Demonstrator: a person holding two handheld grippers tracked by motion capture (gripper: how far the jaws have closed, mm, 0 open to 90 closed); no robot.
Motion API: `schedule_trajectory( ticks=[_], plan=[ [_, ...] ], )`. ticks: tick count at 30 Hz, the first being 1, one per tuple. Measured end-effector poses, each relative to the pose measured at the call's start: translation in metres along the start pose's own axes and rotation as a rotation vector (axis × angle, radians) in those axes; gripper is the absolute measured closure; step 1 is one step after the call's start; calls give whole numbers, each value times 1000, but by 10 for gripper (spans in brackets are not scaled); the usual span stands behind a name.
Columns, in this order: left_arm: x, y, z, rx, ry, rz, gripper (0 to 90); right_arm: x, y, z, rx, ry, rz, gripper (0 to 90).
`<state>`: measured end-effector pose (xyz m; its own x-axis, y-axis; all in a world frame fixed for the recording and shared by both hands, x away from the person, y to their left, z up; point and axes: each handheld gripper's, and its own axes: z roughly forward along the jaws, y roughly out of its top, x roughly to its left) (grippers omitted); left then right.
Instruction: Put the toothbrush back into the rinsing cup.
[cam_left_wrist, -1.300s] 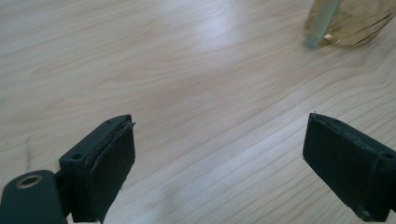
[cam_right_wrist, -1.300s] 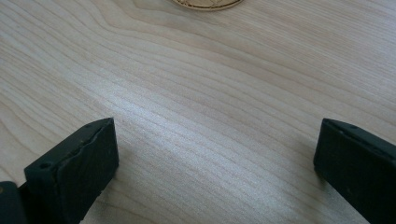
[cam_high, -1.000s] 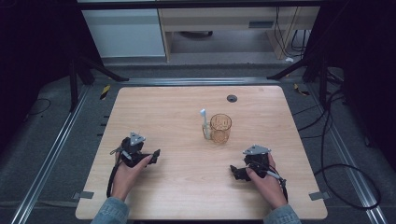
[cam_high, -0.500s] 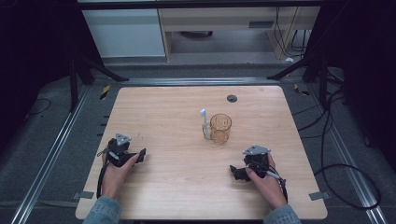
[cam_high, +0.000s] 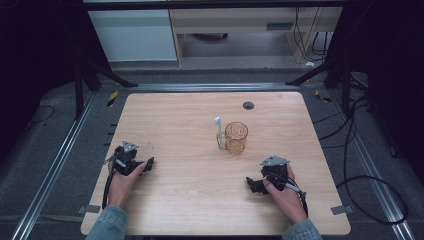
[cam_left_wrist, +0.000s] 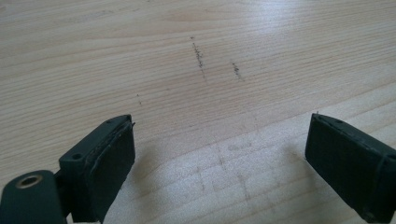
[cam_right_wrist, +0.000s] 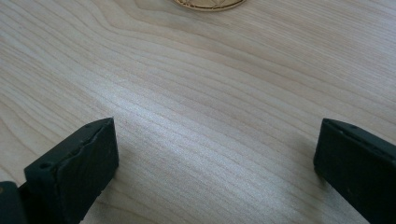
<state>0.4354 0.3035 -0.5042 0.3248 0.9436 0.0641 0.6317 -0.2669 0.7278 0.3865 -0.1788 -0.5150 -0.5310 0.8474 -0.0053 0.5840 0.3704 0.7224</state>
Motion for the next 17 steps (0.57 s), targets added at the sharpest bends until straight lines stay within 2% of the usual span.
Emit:
schedule_trajectory(
  ticks=[11, 17],
  plan=[
    [3, 1, 8, 12, -23, -39, 38, 0, 0, 0, 0, 0, -1, 3],
    [3, 1, 9, 23, -3, -53, 5, 1, 0, 0, 0, 0, 0, 3]
  ],
)
